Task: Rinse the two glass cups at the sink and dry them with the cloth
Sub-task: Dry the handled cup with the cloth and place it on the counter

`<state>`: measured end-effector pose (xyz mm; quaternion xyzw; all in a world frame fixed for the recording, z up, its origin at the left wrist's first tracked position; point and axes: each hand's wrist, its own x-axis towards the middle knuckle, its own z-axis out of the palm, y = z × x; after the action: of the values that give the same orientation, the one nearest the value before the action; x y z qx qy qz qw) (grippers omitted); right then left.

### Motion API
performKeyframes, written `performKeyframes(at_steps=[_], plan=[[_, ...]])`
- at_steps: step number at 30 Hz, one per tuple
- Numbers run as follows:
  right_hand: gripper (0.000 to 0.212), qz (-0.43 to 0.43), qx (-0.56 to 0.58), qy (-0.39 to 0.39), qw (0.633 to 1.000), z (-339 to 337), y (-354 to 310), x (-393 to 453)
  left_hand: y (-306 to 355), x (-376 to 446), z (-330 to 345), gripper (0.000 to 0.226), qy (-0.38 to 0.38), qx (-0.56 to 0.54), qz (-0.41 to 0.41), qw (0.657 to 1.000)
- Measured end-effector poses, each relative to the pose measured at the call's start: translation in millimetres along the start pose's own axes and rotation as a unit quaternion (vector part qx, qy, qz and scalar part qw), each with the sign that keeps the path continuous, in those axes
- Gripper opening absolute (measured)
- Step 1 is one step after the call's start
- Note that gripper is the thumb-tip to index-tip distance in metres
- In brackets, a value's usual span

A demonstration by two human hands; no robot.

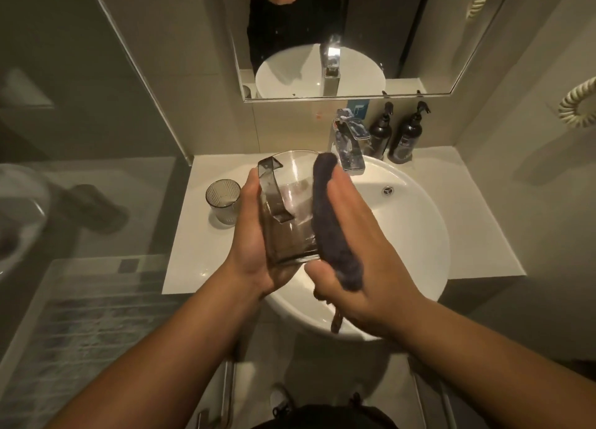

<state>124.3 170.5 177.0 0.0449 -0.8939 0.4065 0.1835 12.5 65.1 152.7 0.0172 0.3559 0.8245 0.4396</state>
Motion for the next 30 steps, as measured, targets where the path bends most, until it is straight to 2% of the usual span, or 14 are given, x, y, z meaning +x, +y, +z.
performKeyframes(at_steps=[3,6,9,11,13,14,18,20,21,23,24,27,30], plan=[[0.085,0.106,0.121,-0.002,0.987,-7.8,-2.0,9.3,2.9,-1.8,4.0,0.082,-0.021,-0.011,-0.006,1.0],[0.085,0.144,0.189,0.026,0.971,-9.1,-3.4,14.0,4.9,-1.6,6.5,0.09,-0.004,-0.007,-0.024,1.0],[0.085,0.122,0.098,0.051,0.986,-8.1,-2.4,11.1,7.5,3.5,11.1,0.078,0.069,0.066,0.009,0.995],[0.084,0.085,0.012,0.06,0.994,-10.5,-0.6,9.6,9.1,4.8,16.9,0.058,0.125,0.152,0.06,0.979],[0.083,0.037,-0.075,0.059,0.995,-12.3,2.0,10.5,9.2,2.2,17.4,0.04,0.138,0.206,0.1,0.963],[0.083,0.019,-0.106,0.061,0.992,-13.4,3.6,11.6,9.9,0.2,17.1,0.042,0.127,0.196,0.098,0.967],[0.083,0.017,-0.122,0.074,0.99,-22.0,6.4,19.5,17.2,-9.3,20.0,0.084,0.045,0.068,0.041,0.996],[0.085,-0.005,-0.129,0.072,0.989,-24.3,5.2,19.6,15.3,-10.5,25.7,0.096,0.026,0.075,0.045,0.996],[0.086,-0.025,-0.143,0.068,0.987,-23.1,3.4,17.4,12.5,-9.9,29.9,0.095,0.035,0.091,0.052,0.994],[0.087,-0.08,-0.191,0.055,0.977,-17.2,-1.3,10.4,9.0,-7.8,35.4,0.059,0.04,0.088,0.069,0.993],[0.086,-0.109,-0.21,0.049,0.97,-13.7,-3.3,6.5,7.0,-7.0,35.5,0.05,0.039,0.081,0.07,0.993],[0.085,-0.147,-0.224,0.039,0.963,-11.2,-4.5,2.6,3.1,-6.1,31.2,0.051,0.034,0.09,0.061,0.994],[0.082,-0.099,-0.185,0.047,0.977,-16.2,-2.3,9.0,4.6,-6.4,31.4,0.051,0.048,0.089,0.059,0.993]])
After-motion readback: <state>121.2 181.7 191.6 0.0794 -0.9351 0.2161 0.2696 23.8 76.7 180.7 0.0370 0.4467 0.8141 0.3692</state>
